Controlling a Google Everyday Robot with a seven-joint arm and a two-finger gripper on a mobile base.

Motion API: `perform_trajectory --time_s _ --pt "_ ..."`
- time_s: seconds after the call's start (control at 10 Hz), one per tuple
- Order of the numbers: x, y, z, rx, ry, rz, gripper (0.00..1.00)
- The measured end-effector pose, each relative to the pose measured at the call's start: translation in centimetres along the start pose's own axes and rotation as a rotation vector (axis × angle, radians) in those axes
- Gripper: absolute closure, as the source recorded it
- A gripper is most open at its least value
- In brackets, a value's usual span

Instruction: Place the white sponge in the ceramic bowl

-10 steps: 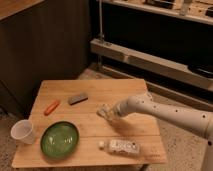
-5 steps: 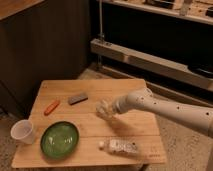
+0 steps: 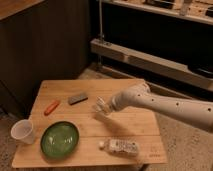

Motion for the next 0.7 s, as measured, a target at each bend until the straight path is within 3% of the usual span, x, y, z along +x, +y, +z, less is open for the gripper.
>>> perform_trajectory --time_s 0.3,0.5,0.7 --pt "1.1 -0.9 -0.2 -0.004 -0.014 -0.03 0.8" --pt "2.5 -3.5 -0.6 -0.003 -0.03 -0.059 0.92" --pt "4.3 -6.2 -1.6 0.0 -0.041 -0.08 0.93"
